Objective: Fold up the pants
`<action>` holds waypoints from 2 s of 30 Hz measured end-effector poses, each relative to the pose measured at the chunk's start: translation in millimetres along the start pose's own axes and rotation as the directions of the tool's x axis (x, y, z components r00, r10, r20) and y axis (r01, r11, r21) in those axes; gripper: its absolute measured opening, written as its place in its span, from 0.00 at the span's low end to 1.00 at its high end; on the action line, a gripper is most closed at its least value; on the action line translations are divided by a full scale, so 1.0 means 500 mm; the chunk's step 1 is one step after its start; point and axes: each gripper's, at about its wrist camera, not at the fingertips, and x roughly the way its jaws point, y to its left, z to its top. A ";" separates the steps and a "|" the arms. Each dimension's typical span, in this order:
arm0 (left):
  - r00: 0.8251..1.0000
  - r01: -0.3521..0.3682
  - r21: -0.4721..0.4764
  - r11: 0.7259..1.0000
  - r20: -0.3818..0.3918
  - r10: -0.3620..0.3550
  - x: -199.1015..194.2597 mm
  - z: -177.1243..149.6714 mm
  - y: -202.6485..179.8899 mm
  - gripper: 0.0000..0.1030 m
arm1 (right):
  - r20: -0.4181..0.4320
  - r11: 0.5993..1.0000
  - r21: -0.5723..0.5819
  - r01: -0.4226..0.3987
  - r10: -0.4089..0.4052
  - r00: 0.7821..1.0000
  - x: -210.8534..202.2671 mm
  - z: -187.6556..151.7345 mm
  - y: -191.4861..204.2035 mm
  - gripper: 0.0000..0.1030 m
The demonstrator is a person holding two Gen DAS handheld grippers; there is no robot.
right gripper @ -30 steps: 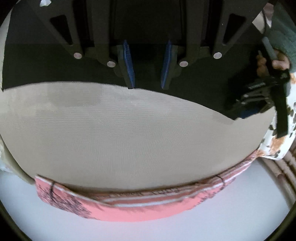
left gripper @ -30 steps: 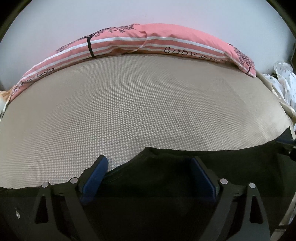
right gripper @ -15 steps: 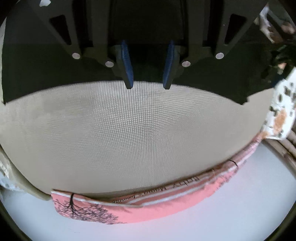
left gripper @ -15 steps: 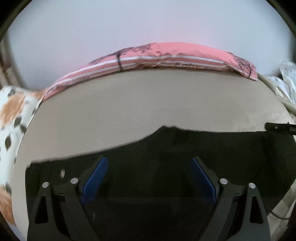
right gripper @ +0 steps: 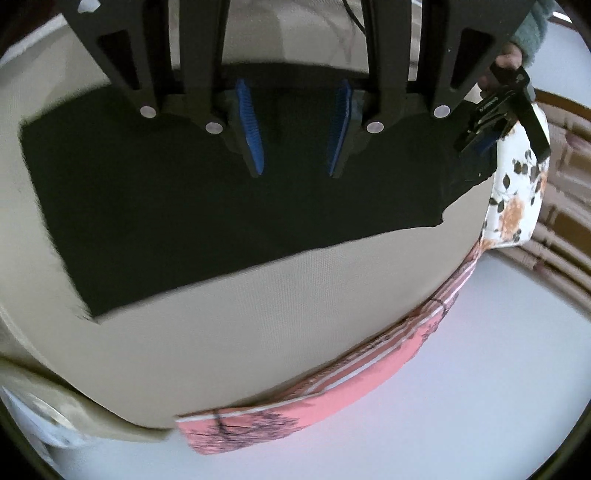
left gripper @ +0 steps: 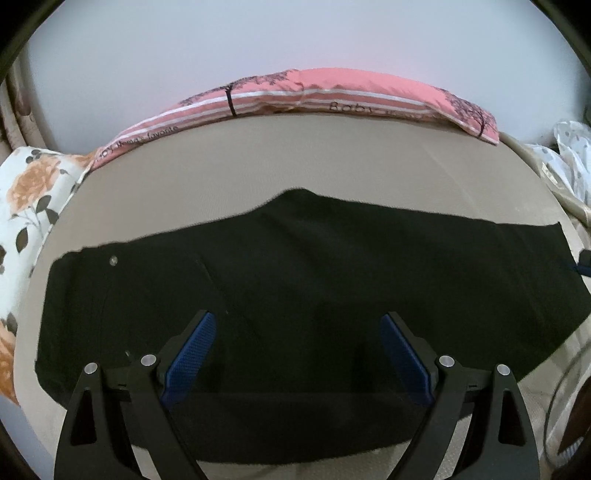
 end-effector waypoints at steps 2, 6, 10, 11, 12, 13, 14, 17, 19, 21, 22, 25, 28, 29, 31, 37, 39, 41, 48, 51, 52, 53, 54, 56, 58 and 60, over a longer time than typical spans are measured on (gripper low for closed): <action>1.000 0.010 -0.009 1.000 -0.009 -0.010 0.002 -0.009 -0.006 0.88 | 0.003 0.999 0.034 0.015 -0.015 1.000 -0.018 -0.017 -0.032 0.35; 1.000 0.014 -0.014 1.000 -0.025 -0.014 0.013 -0.028 -0.015 0.88 | 0.005 0.994 0.102 0.050 -0.050 0.999 -0.040 -0.041 -0.090 0.36; 0.999 0.010 -0.030 0.999 -0.045 -0.011 0.024 -0.049 -0.008 0.88 | 0.008 0.984 0.169 0.061 -0.063 0.998 -0.062 -0.055 -0.149 0.37; 0.999 0.010 -0.035 0.999 -0.047 -0.012 0.025 -0.052 -0.005 0.88 | 0.008 0.982 0.181 0.061 -0.064 0.998 -0.066 -0.055 -0.159 0.37; 0.999 0.002 -0.043 0.999 -0.051 -0.004 0.029 -0.058 -0.001 0.88 | 0.009 0.978 0.199 0.068 -0.071 0.997 -0.072 -0.056 -0.173 0.37; 0.998 -0.005 -0.047 0.999 -0.057 0.002 0.032 -0.061 0.001 0.88 | 0.011 0.976 0.207 0.068 -0.071 0.997 -0.076 -0.057 -0.181 0.38; 0.998 -0.008 -0.052 0.999 -0.065 0.004 0.036 -0.064 0.004 0.88 | 0.016 0.974 0.218 0.066 -0.071 0.997 -0.083 -0.059 -0.193 0.38; 0.996 -0.002 -0.081 0.997 -0.093 -0.006 0.049 -0.076 0.014 0.88 | 0.028 0.965 0.247 0.086 -0.096 0.995 -0.098 -0.065 -0.225 0.38; 0.996 -0.013 -0.070 0.997 -0.092 0.007 0.052 -0.082 0.014 0.88 | 0.026 0.962 0.260 0.085 -0.095 0.995 -0.104 -0.068 -0.244 0.38; 0.996 -0.020 -0.059 0.998 -0.086 0.015 0.051 -0.083 0.011 0.88 | 0.016 0.957 0.274 0.097 -0.105 0.994 -0.105 -0.072 -0.260 0.38; 0.996 -0.020 -0.060 0.998 -0.087 0.014 0.051 -0.083 0.012 0.88 | 0.014 0.955 0.281 0.097 -0.105 0.994 -0.107 -0.076 -0.269 0.38; 0.996 -0.014 -0.068 0.998 -0.087 0.008 0.051 -0.083 0.014 0.88 | 0.006 0.948 0.299 0.112 -0.119 0.993 -0.108 -0.085 -0.294 0.38; 0.996 -0.017 -0.068 0.998 -0.089 0.011 0.051 -0.082 0.013 0.88 | 0.007 0.940 0.328 0.096 -0.103 0.995 -0.105 -0.090 -0.317 0.38; 0.996 -0.016 -0.069 0.997 -0.089 0.010 0.050 -0.082 0.014 0.88 | 0.008 0.937 0.338 0.087 -0.095 0.995 -0.104 -0.091 -0.325 0.38; 0.996 -0.015 -0.071 0.997 -0.091 0.009 0.049 -0.080 0.013 0.88 | 0.019 0.931 0.358 0.071 -0.083 0.996 -0.103 -0.092 -0.343 0.38; 0.995 0.028 -0.077 0.997 -0.091 -0.035 0.041 -0.075 0.006 0.88 | 0.093 0.922 0.388 -0.008 -0.031 0.995 -0.107 -0.082 -0.387 0.38; 0.994 0.048 -0.073 0.996 -0.094 -0.055 0.039 -0.072 -0.004 0.88 | 0.123 0.910 0.410 -0.056 0.006 0.992 -0.102 -0.074 -0.406 0.38; 0.994 0.056 -0.067 0.996 -0.093 -0.062 0.037 -0.068 -0.014 0.88 | 0.154 0.902 0.418 -0.112 0.051 0.987 -0.096 -0.066 -0.420 0.38; 0.991 0.088 -0.046 0.995 -0.098 -0.092 0.033 -0.055 -0.041 0.88 | 0.172 0.900 0.392 -0.190 0.132 0.976 -0.068 -0.022 -0.432 0.33; 0.990 0.092 -0.035 0.995 -0.107 -0.095 0.034 -0.048 -0.051 0.88 | 0.156 0.909 0.365 -0.203 0.155 0.976 -0.053 -0.008 -0.426 0.27; 0.989 0.096 -0.033 0.995 -0.108 -0.099 0.035 -0.046 -0.054 0.88 | 0.150 0.910 0.362 -0.203 0.158 0.976 -0.047 -0.004 -0.425 0.21; 0.989 0.097 -0.030 0.995 -0.109 -0.099 0.037 -0.044 -0.057 0.88 | 0.140 0.910 0.362 -0.204 0.163 0.977 -0.040 -0.001 -0.423 0.18; 0.989 0.093 -0.026 0.995 -0.112 -0.095 0.040 -0.042 -0.061 0.88 | 0.132 0.912 0.360 -0.199 0.161 0.978 -0.035 0.001 -0.422 0.14; 0.990 0.089 -0.015 0.996 -0.113 -0.090 0.044 -0.040 -0.066 0.88 | 0.131 0.912 0.361 -0.195 0.157 0.979 -0.032 0.004 -0.414 0.12; 0.990 0.078 0.000 0.997 -0.114 -0.078 0.054 -0.042 -0.068 0.88 | 0.142 0.916 0.357 -0.185 0.142 0.980 -0.040 0.007 -0.397 0.10; 0.993 0.068 0.015 0.998 -0.098 -0.066 0.059 -0.044 -0.069 0.88 | 0.157 0.911 0.360 -0.201 0.153 0.976 -0.050 0.009 -0.382 0.09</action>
